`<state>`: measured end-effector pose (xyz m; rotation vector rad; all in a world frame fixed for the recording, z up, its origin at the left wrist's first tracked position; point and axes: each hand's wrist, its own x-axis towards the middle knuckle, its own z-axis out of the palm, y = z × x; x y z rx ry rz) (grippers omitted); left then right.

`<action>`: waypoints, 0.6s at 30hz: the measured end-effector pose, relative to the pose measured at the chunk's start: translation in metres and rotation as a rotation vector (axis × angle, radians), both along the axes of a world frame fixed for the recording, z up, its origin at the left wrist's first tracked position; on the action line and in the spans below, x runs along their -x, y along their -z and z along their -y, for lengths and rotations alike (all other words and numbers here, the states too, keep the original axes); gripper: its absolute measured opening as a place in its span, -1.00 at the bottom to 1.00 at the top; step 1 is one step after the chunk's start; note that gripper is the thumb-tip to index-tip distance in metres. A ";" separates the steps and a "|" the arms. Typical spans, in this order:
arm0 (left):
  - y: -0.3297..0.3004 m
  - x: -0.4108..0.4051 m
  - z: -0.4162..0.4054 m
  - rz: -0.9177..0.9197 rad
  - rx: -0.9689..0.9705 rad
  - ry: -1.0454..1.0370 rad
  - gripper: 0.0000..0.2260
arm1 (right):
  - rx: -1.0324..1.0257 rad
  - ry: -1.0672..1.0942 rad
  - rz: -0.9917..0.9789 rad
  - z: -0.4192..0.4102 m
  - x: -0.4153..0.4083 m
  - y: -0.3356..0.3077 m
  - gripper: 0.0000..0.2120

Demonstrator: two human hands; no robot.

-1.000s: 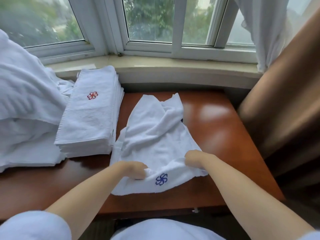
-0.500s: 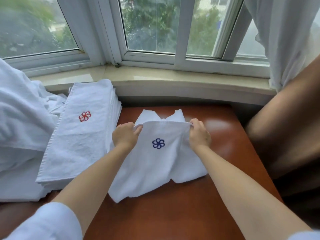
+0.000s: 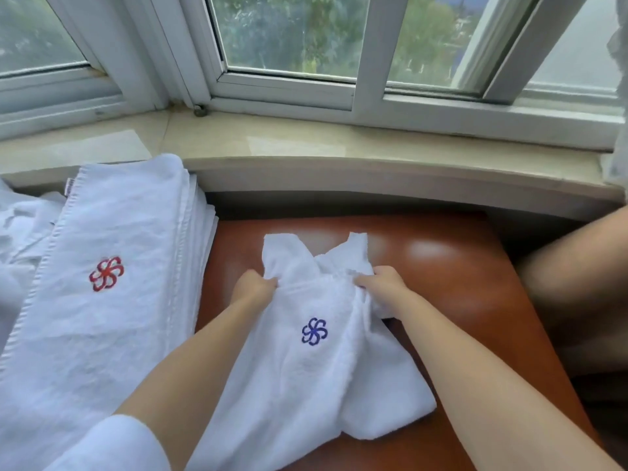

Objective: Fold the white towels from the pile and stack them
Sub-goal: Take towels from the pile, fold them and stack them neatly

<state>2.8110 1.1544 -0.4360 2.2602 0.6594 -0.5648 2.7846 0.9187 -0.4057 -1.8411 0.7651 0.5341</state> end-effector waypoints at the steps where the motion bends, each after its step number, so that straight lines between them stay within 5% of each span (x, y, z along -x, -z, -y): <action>1: 0.001 -0.002 0.003 0.041 -0.036 -0.003 -0.61 | 0.087 -0.016 0.016 0.001 -0.003 -0.001 -0.78; 4: -0.013 -0.010 0.011 0.319 -0.101 -0.153 -0.69 | 0.548 0.186 0.239 0.000 -0.012 -0.005 -0.70; 7: -0.033 -0.022 0.010 0.477 -0.113 -0.214 -0.55 | 0.699 0.209 0.389 0.006 -0.024 -0.016 -0.42; 9: -0.040 -0.023 0.002 0.430 -0.169 -0.032 -0.39 | 0.806 0.066 0.356 0.015 -0.026 -0.020 -0.28; 14: -0.041 0.022 -0.008 0.124 -0.270 0.867 -0.22 | 0.741 -0.370 0.113 0.024 0.011 -0.013 -0.44; 18: -0.048 0.077 0.000 0.034 -0.358 1.047 -0.12 | 0.655 -0.193 0.001 0.015 0.070 -0.015 -0.29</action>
